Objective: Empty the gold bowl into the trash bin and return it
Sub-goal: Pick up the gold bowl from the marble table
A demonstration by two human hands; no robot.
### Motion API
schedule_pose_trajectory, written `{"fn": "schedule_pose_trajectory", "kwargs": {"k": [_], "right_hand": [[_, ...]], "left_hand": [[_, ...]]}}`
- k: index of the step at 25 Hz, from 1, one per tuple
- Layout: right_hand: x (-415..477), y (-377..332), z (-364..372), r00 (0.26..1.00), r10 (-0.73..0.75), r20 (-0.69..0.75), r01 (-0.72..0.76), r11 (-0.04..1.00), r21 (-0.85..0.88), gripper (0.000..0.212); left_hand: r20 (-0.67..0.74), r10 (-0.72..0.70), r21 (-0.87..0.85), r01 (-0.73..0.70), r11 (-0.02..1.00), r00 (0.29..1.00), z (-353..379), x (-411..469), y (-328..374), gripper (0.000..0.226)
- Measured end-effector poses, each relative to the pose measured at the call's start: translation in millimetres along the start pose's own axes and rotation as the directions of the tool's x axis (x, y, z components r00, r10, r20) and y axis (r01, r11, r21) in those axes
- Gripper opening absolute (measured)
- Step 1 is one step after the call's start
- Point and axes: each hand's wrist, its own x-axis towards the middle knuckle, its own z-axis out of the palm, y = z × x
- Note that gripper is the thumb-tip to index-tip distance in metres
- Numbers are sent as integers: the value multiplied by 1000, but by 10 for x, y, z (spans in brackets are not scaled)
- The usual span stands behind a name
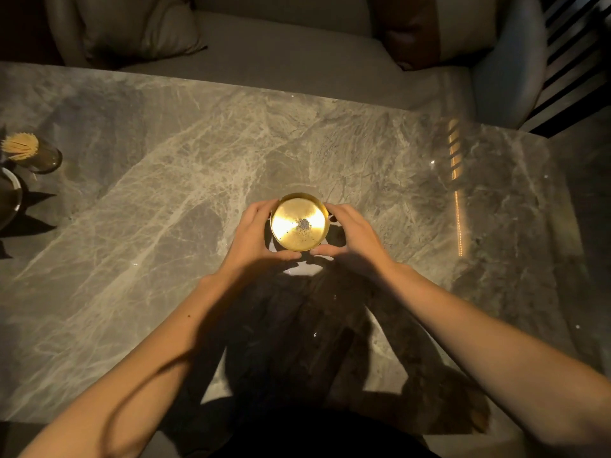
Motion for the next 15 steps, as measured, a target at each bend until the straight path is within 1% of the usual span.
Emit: {"fn": "schedule_pose_trajectory", "kwargs": {"k": [4, 10, 15], "right_hand": [[-222, 27, -301, 995, -82, -57, 84, 996, 30, 84], [-625, 377, -772, 989, -105, -109, 113, 991, 67, 85], [-1008, 884, -1326, 984, -117, -135, 133, 984, 120, 86]], "left_hand": [[-7, 102, -17, -102, 995, 995, 68, -31, 285, 101], [17, 123, -7, -123, 992, 992, 443, -81, 903, 102], [-18, 136, 8, -135, 991, 991, 1064, -79, 1510, 101]]}}
